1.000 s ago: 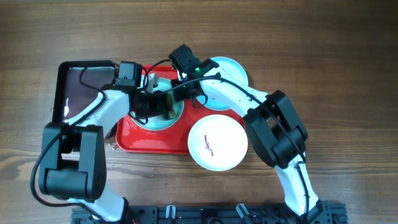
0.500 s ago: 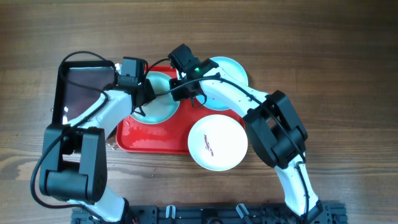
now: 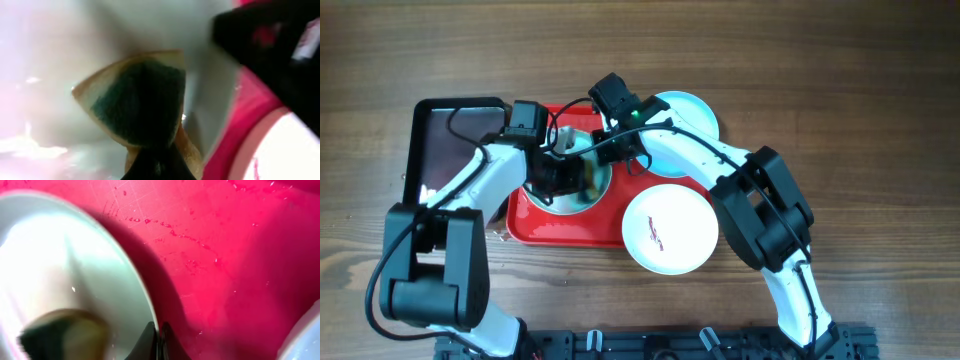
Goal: Clean dirty plates on tray and stack at the side
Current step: 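Scrub the left plate surface with the sponge in the left gripper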
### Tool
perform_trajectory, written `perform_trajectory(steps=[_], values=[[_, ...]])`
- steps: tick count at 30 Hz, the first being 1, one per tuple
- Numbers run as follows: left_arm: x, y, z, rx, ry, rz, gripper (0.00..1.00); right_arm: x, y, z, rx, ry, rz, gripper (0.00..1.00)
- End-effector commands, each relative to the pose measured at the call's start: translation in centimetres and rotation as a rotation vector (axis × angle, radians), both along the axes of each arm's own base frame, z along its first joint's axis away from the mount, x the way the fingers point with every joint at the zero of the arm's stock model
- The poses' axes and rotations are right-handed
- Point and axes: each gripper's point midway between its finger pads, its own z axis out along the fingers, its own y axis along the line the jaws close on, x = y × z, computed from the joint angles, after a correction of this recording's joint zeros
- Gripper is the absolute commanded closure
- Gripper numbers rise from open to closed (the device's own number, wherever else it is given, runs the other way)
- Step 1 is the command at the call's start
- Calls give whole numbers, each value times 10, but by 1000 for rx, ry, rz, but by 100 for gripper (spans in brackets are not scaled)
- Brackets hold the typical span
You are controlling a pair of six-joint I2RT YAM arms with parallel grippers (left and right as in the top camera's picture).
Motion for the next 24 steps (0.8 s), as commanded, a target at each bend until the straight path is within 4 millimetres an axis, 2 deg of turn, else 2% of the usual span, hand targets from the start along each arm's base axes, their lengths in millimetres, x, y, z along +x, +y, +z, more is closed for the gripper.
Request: perform_trajectory(steps=[1, 5, 7, 9, 13, 16, 21, 24], values=[[16, -20, 8, -116, -85, -43, 96, 4, 5, 8, 18, -14, 4, 96], [54, -10, 12, -41, -250, -12, 96, 4, 5, 8, 18, -13, 3, 96], [68, 7, 7, 54, -274, 77, 96, 3, 5, 8, 17, -13, 3, 96], [71, 26, 1, 155, -266, 154, 96, 4, 5, 8, 17, -13, 3, 96], [50, 79, -14, 426, -156, 344, 96, 3, 5, 8, 17, -13, 4, 96], [24, 104, -18, 568, -65, 409, 96, 4, 5, 8, 17, -13, 3, 96], [-1, 106, -6, 597, 62, 379, 96, 4, 5, 8, 17, -13, 3, 96], [-11, 91, 9, 535, 140, 284, 96, 4, 5, 8, 18, -14, 3, 96]])
